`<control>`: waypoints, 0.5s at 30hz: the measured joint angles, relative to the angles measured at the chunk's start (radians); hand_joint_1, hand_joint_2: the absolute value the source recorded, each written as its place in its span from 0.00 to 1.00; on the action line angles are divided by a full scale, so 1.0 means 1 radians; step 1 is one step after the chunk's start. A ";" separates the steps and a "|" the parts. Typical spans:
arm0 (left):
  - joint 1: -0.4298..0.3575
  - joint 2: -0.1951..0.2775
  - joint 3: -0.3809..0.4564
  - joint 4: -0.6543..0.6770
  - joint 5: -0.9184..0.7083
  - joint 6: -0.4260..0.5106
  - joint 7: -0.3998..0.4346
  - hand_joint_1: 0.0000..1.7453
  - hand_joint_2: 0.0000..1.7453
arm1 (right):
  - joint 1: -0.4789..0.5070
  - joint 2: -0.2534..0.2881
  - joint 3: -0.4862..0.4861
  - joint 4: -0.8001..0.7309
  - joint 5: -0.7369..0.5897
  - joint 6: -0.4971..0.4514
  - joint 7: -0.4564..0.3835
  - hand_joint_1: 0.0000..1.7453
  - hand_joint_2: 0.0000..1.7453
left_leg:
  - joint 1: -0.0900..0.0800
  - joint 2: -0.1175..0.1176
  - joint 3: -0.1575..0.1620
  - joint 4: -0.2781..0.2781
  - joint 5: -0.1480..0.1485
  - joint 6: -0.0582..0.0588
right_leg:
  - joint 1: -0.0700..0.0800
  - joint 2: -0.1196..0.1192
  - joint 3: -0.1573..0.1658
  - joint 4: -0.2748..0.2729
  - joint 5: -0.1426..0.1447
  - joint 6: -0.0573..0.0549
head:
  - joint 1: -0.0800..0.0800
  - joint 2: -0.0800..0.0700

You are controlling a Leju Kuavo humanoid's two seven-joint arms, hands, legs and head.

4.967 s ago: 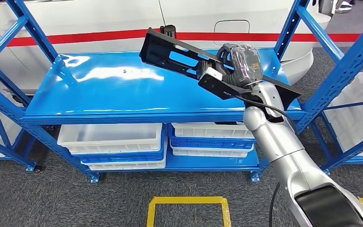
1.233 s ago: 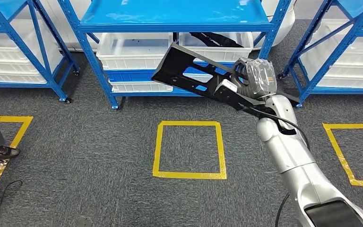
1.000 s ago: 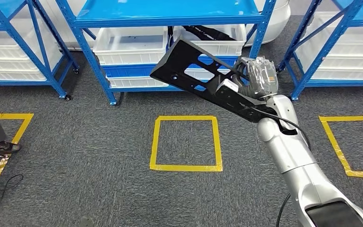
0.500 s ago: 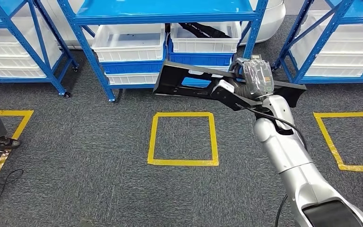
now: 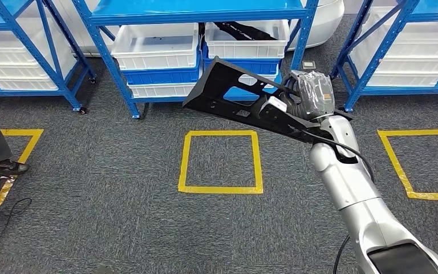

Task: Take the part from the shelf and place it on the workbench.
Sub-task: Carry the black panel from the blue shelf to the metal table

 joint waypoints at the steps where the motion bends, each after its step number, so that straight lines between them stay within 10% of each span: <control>1: 0.001 0.000 0.000 0.000 0.000 0.000 0.001 0.00 1.00 | 0.001 0.000 0.000 0.000 0.000 0.000 0.000 0.98 1.00 | 0.003 0.000 -0.006 0.011 -0.009 -0.003 | 0.000 0.000 -0.003 0.001 0.004 -0.008 | -0.001 0.000; 7: 0.001 0.000 0.000 0.000 -0.005 0.000 0.002 0.00 1.00 | 0.004 0.000 -0.003 0.000 -0.002 -0.001 -0.001 0.98 1.00 | 0.015 -0.001 -0.095 0.266 -0.160 -0.027 | 0.010 0.000 -0.023 -0.001 0.023 -0.043 | -0.003 0.000; 12: -0.002 -0.001 0.000 0.000 -0.006 0.000 0.002 0.00 1.00 | 0.004 0.000 -0.012 -0.006 -0.003 -0.002 0.000 0.98 1.00 | 0.012 0.000 0.084 0.005 -0.088 -0.036 | 0.017 0.000 -0.028 -0.003 0.035 -0.045 | -0.003 0.000; 15: -0.002 -0.001 0.000 0.000 -0.008 0.000 0.001 0.00 1.00 | 0.004 0.000 -0.015 -0.011 0.005 -0.007 0.004 0.98 1.00 | 0.005 0.000 0.092 -0.014 -0.080 -0.029 | 0.020 0.000 -0.029 -0.007 0.041 -0.038 | -0.002 0.000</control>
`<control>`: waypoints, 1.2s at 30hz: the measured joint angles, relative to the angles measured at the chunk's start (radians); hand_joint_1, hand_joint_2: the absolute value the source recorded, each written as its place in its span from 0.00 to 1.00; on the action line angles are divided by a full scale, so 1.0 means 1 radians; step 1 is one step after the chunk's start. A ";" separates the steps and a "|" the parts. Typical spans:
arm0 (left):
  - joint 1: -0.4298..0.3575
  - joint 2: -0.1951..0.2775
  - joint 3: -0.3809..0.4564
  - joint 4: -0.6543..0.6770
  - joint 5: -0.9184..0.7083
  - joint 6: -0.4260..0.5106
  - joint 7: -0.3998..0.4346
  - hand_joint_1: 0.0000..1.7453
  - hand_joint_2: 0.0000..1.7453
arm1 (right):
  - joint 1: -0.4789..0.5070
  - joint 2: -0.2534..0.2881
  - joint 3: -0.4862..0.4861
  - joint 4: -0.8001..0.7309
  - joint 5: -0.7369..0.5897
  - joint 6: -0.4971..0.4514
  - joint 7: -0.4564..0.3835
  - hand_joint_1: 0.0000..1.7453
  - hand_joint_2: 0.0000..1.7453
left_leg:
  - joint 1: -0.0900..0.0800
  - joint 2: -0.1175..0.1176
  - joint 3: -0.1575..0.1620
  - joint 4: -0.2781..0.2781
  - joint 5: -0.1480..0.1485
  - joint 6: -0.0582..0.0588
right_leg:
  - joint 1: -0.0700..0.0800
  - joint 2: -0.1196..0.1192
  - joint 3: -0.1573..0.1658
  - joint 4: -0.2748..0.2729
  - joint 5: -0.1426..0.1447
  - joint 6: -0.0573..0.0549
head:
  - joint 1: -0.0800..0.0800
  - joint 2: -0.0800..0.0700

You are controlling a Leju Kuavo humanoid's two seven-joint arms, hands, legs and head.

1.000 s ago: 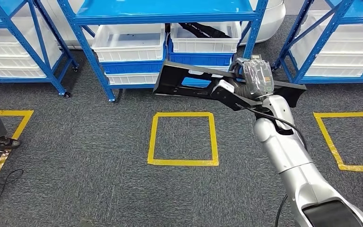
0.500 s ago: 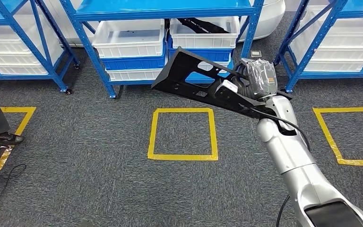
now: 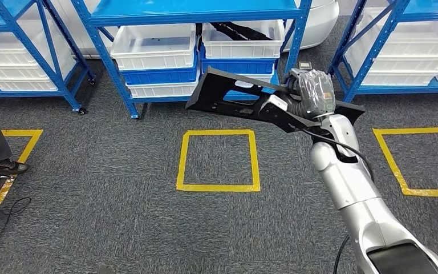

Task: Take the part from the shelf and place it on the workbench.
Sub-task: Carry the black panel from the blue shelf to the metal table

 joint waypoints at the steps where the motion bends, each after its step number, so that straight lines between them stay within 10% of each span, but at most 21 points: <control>1: 0.000 0.000 0.000 0.000 0.000 0.000 0.000 0.00 1.00 | 0.001 0.000 -0.001 -0.002 0.004 -0.004 0.003 0.98 1.00 | -0.001 0.000 -0.002 0.000 0.000 0.005 | 0.000 0.000 -0.001 -0.001 0.002 0.002 | 0.001 0.000; 13: 0.001 0.001 0.000 0.000 -0.001 0.001 0.000 0.00 1.00 | 0.009 0.000 -0.019 -0.018 0.000 -0.016 0.016 0.98 1.00 | -0.008 -0.001 -0.015 0.002 0.016 0.014 | -0.013 -0.001 0.001 -0.028 0.028 0.028 | 0.000 0.000; 16: 0.000 0.000 0.000 0.000 -0.003 0.002 0.000 0.00 1.00 | 0.017 0.000 -0.027 -0.029 -0.008 -0.015 0.017 0.98 1.00 | -0.013 0.011 0.016 -0.066 0.060 0.054 | -0.011 -0.001 0.004 -0.047 0.035 0.044 | 0.000 0.000; 19: -0.002 -0.004 0.000 0.000 -0.004 0.002 0.001 0.00 1.00 | 0.024 -0.004 -0.034 -0.037 -0.008 -0.015 0.016 0.98 1.00 | -0.010 0.030 0.030 -0.110 0.086 0.078 | -0.008 -0.003 -0.060 0.089 -0.032 0.028 | 0.006 0.000; 22: -0.001 -0.007 0.000 0.000 -0.004 0.002 0.002 0.00 1.00 | 0.043 -0.010 -0.036 -0.039 -0.004 -0.014 0.017 0.98 1.00 | -0.007 0.044 0.022 -0.103 0.084 0.070 | -0.015 -0.007 -0.089 0.169 -0.054 0.043 | 0.009 0.000; 25: -0.001 -0.007 0.000 -0.001 -0.004 0.001 0.003 0.00 1.00 | 0.046 -0.010 -0.038 -0.043 -0.002 -0.013 0.017 0.98 1.00 | -0.002 0.065 0.002 -0.060 0.063 0.041 | -0.021 -0.049 0.009 0.001 -0.006 0.070 | 0.012 0.000; 30: -0.001 -0.004 0.000 -0.001 -0.005 0.001 0.004 0.00 1.00 | 0.045 -0.008 -0.042 -0.050 -0.002 -0.011 0.017 0.98 1.00 | 0.001 0.095 0.000 -0.024 0.023 0.014 | -0.016 -0.032 0.029 -0.034 0.000 0.025 | 0.003 0.000; 36: 0.001 -0.004 0.001 0.000 -0.005 0.002 0.004 0.00 1.00 | 0.043 -0.001 -0.042 -0.053 -0.001 -0.005 0.017 0.98 1.00 | 0.010 0.006 -0.101 0.251 -0.159 0.005 | -0.010 0.036 -0.005 -0.037 0.039 -0.004 | -0.004 0.000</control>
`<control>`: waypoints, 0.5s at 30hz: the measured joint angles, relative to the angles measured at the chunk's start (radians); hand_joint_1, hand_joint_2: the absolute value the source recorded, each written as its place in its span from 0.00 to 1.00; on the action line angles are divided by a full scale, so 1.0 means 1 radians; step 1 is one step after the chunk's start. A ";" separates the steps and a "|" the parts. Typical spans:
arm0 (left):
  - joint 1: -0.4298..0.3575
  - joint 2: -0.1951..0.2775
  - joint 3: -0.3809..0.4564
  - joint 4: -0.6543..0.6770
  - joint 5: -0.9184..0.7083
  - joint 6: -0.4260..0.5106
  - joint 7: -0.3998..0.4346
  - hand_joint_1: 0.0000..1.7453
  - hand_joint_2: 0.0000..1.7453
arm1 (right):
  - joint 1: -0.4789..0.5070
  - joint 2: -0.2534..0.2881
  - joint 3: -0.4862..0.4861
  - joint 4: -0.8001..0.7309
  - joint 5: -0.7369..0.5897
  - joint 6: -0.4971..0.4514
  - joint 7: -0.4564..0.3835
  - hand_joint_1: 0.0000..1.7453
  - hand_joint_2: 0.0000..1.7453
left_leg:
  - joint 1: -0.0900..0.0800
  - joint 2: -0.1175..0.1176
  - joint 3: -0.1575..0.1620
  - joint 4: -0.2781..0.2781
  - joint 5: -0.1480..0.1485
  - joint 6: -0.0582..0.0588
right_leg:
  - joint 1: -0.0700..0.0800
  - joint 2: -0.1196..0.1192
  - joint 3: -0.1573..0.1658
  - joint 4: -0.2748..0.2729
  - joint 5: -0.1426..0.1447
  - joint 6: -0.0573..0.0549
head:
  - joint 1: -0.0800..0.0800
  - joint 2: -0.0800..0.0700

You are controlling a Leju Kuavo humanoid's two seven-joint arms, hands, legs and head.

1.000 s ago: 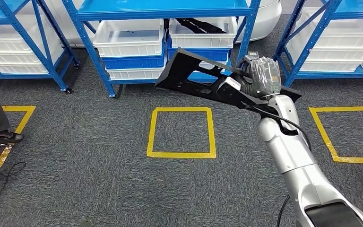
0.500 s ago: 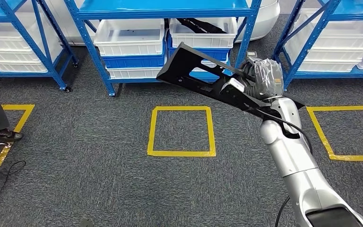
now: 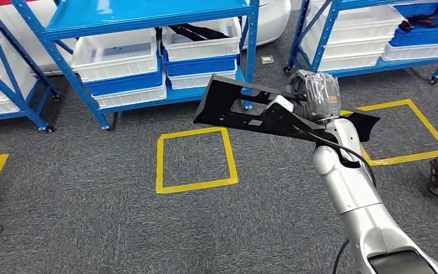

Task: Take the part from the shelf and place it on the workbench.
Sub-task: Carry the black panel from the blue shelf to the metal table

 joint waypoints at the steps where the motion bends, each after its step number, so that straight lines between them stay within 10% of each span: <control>1: 0.000 0.000 0.000 0.000 0.000 0.000 0.000 0.00 1.00 | 0.000 0.000 0.000 0.000 0.000 0.002 0.000 0.98 1.00 | -0.003 -0.003 0.003 0.002 0.004 0.010 | 0.006 0.013 -0.009 0.000 0.008 0.000 | 0.000 0.000; 5: 0.000 0.004 0.000 0.000 0.000 0.001 0.000 0.00 1.00 | -0.003 0.002 -0.001 -0.003 0.000 0.008 0.000 0.98 1.00 | -0.034 -0.074 0.121 -0.211 0.095 0.089 | 0.020 0.061 -0.036 -0.005 0.043 0.002 | 0.005 0.000; 7: 0.000 0.009 0.000 0.000 0.000 0.003 0.000 0.00 1.00 | -0.003 0.006 0.000 -0.004 0.000 0.011 0.000 0.98 1.00 | -0.055 -0.103 0.131 -0.245 0.117 0.115 | 0.017 0.084 -0.040 -0.014 0.058 0.014 | 0.010 0.000; 9: -0.001 0.011 0.001 -0.001 0.000 0.006 0.000 0.00 1.00 | -0.003 0.007 -0.002 -0.004 0.001 0.013 0.000 0.98 1.00 | -0.058 -0.081 0.132 -0.265 0.144 0.126 | 0.020 0.107 -0.045 -0.024 0.076 0.027 | 0.008 0.000; 11: -0.002 0.009 0.002 -0.001 0.000 0.006 0.000 0.00 1.00 | -0.007 0.004 -0.006 -0.005 0.001 0.014 0.000 0.98 1.00 | -0.051 -0.050 0.135 -0.297 0.176 0.130 | 0.030 0.073 -0.069 0.004 0.060 0.025 | 0.012 0.000; 15: 0.005 0.001 0.003 0.000 0.000 0.006 0.001 0.00 1.00 | -0.012 0.002 -0.007 -0.006 0.002 0.015 0.000 0.98 1.00 | -0.048 0.016 0.109 -0.312 0.209 0.114 | 0.022 -0.025 -0.157 0.236 -0.070 0.019 | 0.025 0.000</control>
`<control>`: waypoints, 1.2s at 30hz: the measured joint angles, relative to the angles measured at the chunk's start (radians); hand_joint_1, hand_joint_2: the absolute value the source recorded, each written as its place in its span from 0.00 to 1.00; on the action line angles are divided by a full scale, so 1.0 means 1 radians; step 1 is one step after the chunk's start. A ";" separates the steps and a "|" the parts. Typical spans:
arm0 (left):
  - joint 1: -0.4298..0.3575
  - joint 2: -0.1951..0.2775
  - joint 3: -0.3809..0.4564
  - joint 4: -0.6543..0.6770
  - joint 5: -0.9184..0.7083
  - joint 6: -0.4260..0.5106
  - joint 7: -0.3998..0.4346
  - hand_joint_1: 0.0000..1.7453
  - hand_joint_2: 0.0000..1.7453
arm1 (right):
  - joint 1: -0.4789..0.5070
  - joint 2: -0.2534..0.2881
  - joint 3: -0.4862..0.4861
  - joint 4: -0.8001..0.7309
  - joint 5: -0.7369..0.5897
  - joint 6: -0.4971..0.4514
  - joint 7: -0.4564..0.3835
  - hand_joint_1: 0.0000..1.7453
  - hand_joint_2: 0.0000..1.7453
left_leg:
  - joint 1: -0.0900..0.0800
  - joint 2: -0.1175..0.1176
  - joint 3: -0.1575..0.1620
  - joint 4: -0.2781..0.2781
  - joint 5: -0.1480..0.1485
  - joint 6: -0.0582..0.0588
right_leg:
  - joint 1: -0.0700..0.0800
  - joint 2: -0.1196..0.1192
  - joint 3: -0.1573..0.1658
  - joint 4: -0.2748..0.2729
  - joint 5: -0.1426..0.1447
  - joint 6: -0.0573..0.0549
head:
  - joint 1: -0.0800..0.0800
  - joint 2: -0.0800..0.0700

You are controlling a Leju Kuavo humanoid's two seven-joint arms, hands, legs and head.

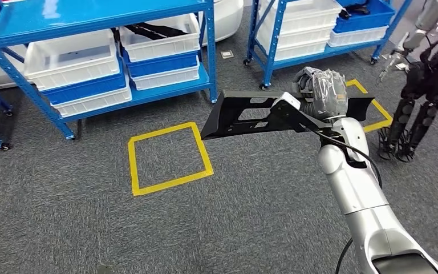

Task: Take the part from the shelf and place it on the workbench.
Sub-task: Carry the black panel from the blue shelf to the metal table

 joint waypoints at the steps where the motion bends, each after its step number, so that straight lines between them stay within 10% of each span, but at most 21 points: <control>1: 0.001 -0.001 0.000 0.000 0.000 0.000 0.000 0.00 1.00 | 0.003 0.000 0.000 0.000 0.000 0.000 0.000 0.98 1.00 | 0.002 0.016 -0.007 0.001 0.003 -0.006 | -0.008 -0.009 0.003 0.018 -0.011 0.010 | 0.000 0.000; 5: 0.000 -0.002 0.001 0.000 0.000 0.000 0.000 0.00 1.00 | 0.002 0.001 0.000 0.000 0.001 0.002 0.000 0.98 1.00 | 0.011 0.071 -0.039 0.036 -0.004 -0.043 | -0.033 -0.073 0.149 -0.177 0.015 0.056 | 0.001 0.000; 9: -0.001 -0.001 0.002 0.000 0.001 0.001 -0.003 0.00 1.00 | -0.001 0.002 0.000 -0.001 0.001 0.011 0.000 0.98 1.00 | 0.013 0.109 -0.054 0.068 -0.018 -0.068 | -0.033 -0.058 0.173 -0.217 0.022 0.029 | -0.005 0.000; 15: 0.000 -0.001 0.003 0.000 0.002 0.002 -0.003 0.00 1.00 | -0.001 0.008 0.001 0.000 0.005 0.013 0.000 0.98 1.00 | 0.037 -0.015 -0.134 0.291 -0.168 -0.099 | -0.040 0.000 0.160 -0.217 0.037 0.006 | -0.007 0.000; 18: 0.001 -0.001 0.003 0.000 0.002 0.002 -0.003 0.00 1.00 | 0.001 0.010 0.001 0.000 0.010 0.013 0.000 0.98 1.00 | 0.038 -0.020 -0.144 0.326 -0.163 -0.095 | -0.040 0.033 0.153 -0.217 0.045 0.005 | -0.007 0.000; 23: 0.002 0.001 0.004 0.001 0.001 0.002 -0.003 0.00 1.00 | -0.008 0.015 0.001 0.001 0.013 0.014 0.000 0.98 1.00 | 0.037 -0.114 -0.013 0.079 -0.060 -0.076 | -0.045 0.089 0.146 -0.223 0.065 0.029 | -0.007 0.000; 25: 0.002 0.000 0.005 0.001 0.001 0.003 -0.003 0.00 1.00 | -0.008 0.015 0.001 0.001 0.013 0.014 0.000 0.98 1.00 | 0.030 -0.098 -0.012 0.070 -0.054 -0.069 | -0.044 0.112 0.142 -0.236 0.080 0.048 | -0.010 0.000; 28: -0.001 -0.001 0.007 0.000 0.001 0.003 -0.004 0.00 1.00 | -0.012 0.011 0.000 0.001 0.013 0.014 0.000 0.98 1.00 | 0.027 -0.055 -0.009 0.035 -0.018 -0.051 | -0.028 0.064 0.106 -0.195 0.057 0.049 | -0.003 0.000; 32: 0.003 -0.002 0.010 0.001 0.001 0.003 -0.003 0.00 1.00 | -0.012 0.010 0.001 0.005 0.015 0.014 0.001 0.98 1.00 | 0.008 0.005 -0.033 0.027 0.003 -0.034 | -0.017 -0.008 0.017 0.028 -0.052 0.023 | 0.006 0.000; 36: 0.003 -0.003 0.011 0.001 0.000 0.003 -0.003 0.00 1.00 | -0.011 0.010 0.001 0.007 0.023 0.014 0.003 0.98 1.00 | -0.011 0.058 -0.046 0.029 0.011 -0.033 | 0.003 -0.056 0.169 -0.163 -0.015 0.022 | 0.005 0.000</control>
